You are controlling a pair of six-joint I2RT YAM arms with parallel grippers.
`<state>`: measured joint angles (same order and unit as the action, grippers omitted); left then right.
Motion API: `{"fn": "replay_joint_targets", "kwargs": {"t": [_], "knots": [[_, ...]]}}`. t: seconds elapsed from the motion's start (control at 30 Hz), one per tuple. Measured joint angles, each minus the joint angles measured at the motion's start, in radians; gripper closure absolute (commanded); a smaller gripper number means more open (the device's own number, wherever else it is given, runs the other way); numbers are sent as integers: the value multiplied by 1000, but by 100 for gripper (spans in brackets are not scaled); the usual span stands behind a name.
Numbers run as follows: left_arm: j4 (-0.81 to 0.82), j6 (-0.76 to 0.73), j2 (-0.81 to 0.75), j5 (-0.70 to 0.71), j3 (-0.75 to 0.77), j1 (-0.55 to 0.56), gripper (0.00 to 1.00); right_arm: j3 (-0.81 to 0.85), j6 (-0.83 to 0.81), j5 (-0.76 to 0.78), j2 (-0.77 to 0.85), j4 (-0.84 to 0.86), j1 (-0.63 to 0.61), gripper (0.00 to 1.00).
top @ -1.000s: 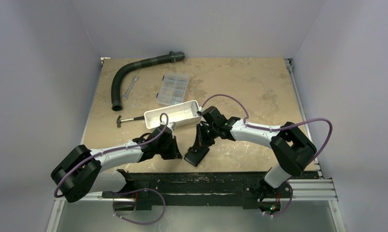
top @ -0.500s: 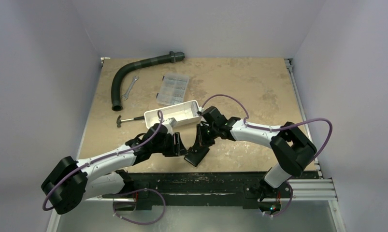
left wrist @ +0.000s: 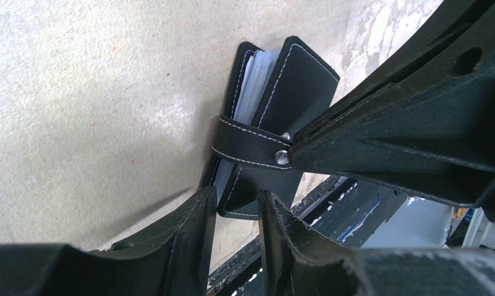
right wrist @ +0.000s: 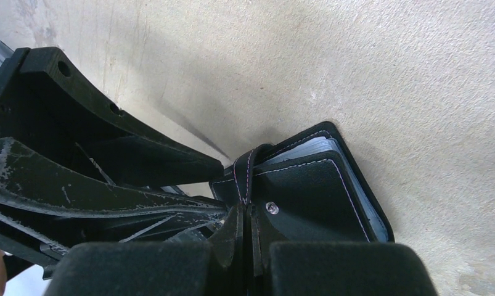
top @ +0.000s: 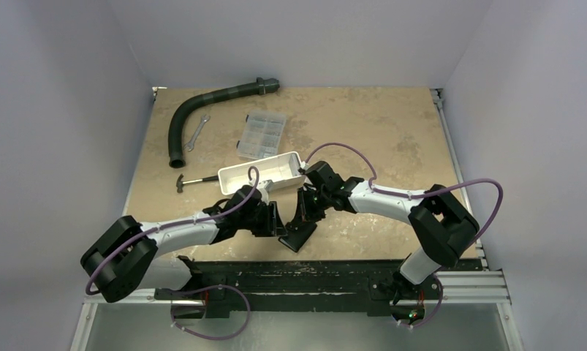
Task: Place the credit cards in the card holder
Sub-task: Close the card holder at the center of the board.
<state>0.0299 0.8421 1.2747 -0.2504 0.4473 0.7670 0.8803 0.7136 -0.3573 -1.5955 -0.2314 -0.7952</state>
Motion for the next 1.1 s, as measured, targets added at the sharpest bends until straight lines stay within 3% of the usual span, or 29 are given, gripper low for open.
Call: {"fn": "replay_joint_targets", "kwargs": {"t": [0.33,1.1], "knots": [[22,-1,25,-5,1,0,99,0,0,0,0,-2,0,100],[-28,-15,0,11,3,0,100,0,1,-3,26,-46,17,100]]}}
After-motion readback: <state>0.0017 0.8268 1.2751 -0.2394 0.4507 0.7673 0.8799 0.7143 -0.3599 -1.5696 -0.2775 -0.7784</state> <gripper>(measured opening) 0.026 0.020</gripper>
